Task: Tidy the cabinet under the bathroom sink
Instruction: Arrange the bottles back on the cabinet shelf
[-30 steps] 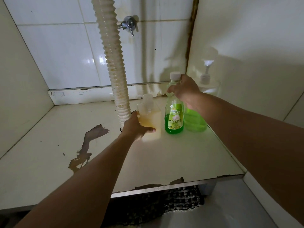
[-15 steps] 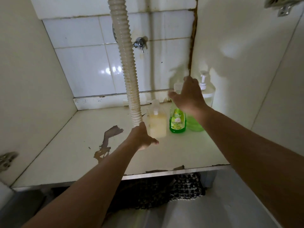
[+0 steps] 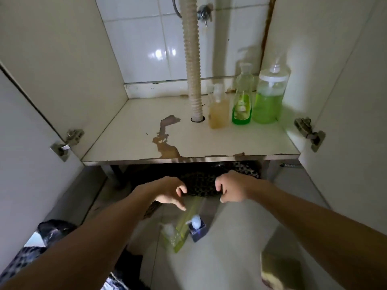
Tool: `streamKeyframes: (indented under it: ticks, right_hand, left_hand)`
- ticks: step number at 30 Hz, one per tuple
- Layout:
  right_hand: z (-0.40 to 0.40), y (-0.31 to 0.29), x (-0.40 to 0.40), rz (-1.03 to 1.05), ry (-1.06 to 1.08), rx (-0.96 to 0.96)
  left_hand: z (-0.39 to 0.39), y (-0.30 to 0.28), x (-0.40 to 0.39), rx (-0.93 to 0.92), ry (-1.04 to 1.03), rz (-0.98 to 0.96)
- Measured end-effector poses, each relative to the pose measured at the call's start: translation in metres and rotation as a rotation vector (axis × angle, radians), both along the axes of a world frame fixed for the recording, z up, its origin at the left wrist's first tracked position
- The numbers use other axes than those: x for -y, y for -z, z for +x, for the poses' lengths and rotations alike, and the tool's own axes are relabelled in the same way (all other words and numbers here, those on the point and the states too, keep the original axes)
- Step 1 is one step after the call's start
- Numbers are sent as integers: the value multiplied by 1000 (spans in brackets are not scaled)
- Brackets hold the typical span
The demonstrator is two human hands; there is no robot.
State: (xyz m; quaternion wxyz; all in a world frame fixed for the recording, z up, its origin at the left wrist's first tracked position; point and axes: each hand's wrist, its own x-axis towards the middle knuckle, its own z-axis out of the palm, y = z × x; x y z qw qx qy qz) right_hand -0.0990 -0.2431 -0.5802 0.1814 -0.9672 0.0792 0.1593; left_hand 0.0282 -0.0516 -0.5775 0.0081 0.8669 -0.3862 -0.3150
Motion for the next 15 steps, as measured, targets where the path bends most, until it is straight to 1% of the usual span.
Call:
streamKeyframes:
  ticks: [2,3,5,7,10,15]
  right_hand:
    - [-4,21,-9,-11,-23,-95]
    - [-6,32,-13,-17,-21,-121]
    - [-10,54,-22,-27,-5,-148]
    - [-13,73,-31,-1,42,-156]
    - [-14,88,-51,70,115,-96]
    - [-10,109,-84,140,181,74]
  left_hand:
    - [0,15,-22,-26,34,103]
    - [-1,22,-31,-11,59,157]
    - [-3,39,-44,46,134,249]
    - [-8,56,-49,69,199,282]
    - [-7,78,-50,38,225,253]
    - [-13,85,-42,177,384,224]
